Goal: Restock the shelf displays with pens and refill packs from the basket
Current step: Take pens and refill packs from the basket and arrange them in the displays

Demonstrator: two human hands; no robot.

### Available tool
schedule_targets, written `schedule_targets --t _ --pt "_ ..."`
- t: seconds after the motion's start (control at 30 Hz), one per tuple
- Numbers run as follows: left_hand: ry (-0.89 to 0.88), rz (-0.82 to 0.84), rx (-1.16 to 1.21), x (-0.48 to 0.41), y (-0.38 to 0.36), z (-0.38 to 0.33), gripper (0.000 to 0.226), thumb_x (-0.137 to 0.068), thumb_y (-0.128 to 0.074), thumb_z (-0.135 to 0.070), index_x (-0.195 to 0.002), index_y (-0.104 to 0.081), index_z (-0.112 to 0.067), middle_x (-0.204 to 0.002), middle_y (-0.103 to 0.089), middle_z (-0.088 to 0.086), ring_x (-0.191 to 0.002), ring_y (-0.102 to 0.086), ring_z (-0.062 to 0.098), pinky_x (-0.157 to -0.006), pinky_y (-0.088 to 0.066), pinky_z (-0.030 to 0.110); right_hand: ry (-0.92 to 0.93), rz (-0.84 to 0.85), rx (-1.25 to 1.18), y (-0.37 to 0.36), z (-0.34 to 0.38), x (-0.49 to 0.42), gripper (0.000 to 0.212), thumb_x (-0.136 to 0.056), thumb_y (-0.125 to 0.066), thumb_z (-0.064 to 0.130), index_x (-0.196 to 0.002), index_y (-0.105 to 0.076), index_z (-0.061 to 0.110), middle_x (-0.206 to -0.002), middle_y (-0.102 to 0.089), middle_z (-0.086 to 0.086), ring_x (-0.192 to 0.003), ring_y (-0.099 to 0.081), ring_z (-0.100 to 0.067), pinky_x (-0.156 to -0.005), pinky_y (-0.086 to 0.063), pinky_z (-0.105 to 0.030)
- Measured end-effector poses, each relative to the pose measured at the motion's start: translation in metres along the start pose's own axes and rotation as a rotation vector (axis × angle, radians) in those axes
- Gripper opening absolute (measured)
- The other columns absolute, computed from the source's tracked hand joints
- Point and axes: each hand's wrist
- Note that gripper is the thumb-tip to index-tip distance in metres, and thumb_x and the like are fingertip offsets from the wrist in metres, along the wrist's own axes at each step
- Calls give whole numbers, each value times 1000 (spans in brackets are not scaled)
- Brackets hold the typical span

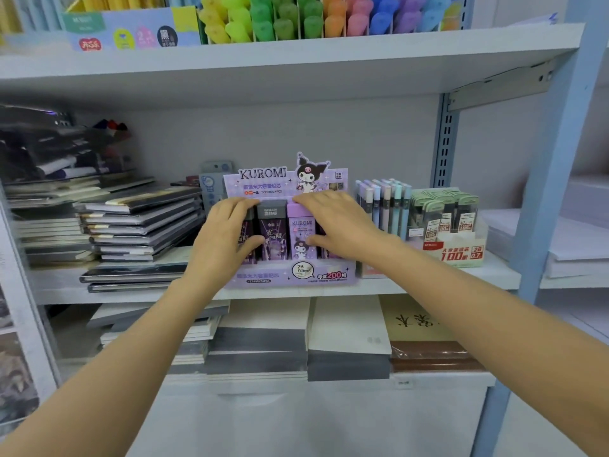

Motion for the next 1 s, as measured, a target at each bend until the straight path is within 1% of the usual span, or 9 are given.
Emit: schedule_targets --t 0.1,0.2,0.33,0.4,0.53,0.67,0.77,0.87,1.0 --pt "-17 -4 -53 1 1 -4 60 -87 -70 -26 -139 -46 -7 -142 -47 13 -134 -39 33 -112 -31 42 -41 -10 -40 0 2 -7 76 -84 -72 33 -147 -32 20 -150 -41 -1 -137 -36 -21 -115 -19 -38" --pt "-6 -80 -147 18 -2 -12 64 -95 -55 -42 -148 -36 -11 -155 -30 15 -146 -21 35 -118 -18 53 -34 -26 -42 2 5 1 74 -89 -65 37 -150 -27 19 -155 -31 -3 -143 -26 -20 -118 -12 -37" --pt "-154 -59 -209 61 -27 -31 61 -95 -42 -51 -150 -35 -25 -157 -27 15 -145 -23 35 -115 -19 58 41 -234 -66 3 13 47 61 -93 -58 40 -146 -38 17 -152 -36 -4 -140 -30 -20 -115 -15 -34" --pt "-176 7 -223 70 -41 -37 57 -96 -40 -47 -149 -36 -28 -155 -32 13 -142 -31 33 -113 -23 59 27 -179 -31 -2 16 69 60 -94 -56 40 -147 -38 17 -151 -38 -3 -139 -33 -20 -115 -17 -34" --pt "-112 93 -190 66 -49 -37 54 -97 -32 -43 -149 -33 -27 -152 -40 9 -140 -37 26 -115 -15 53 5 40 68 -19 18 84 56 -96 -52 39 -145 -38 16 -140 -51 -3 -130 -44 -20 -116 -18 -35" --pt "-71 169 -120 58 -45 -34 60 -96 -22 -50 -149 -36 -26 -155 -35 6 -143 -32 25 -117 -13 52 15 28 38 -23 19 79 50 -97 -51 35 -142 -43 15 -134 -55 -4 -125 -48 -21 -114 -22 -36" --pt "-112 47 -80 48 -38 -35 55 -97 -31 -43 -139 -51 -14 -145 -45 13 -133 -42 34 -112 -26 53 17 -152 -105 -10 12 71 42 -96 -53 29 -136 -52 14 -137 -53 -5 -128 -46 -21 -113 -30 -37" --pt "-59 -155 -101 25 -28 -30 47 -96 -46 -32 -138 -49 -12 -150 -37 16 -140 -30 37 -114 -21 56 -25 -353 -32 7 -5 54 48 -94 -57 27 -140 -47 15 -149 -41 -9 -137 -36 -24 -115 -19 -38" --pt "89 -64 -37 -8 -23 -20 63 -95 -59 -28 -150 -32 -13 -156 -31 12 -146 -19 33 -118 -16 54 -81 -172 50 14 -22 25 63 -97 -52 37 -151 -27 18 -158 -25 -8 -143 -27 -26 -117 -14 -41"
Point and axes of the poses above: each hand's wrist, its own x-axis away from the middle knuckle, its own y-axis out of the back of the hand, z = x × y
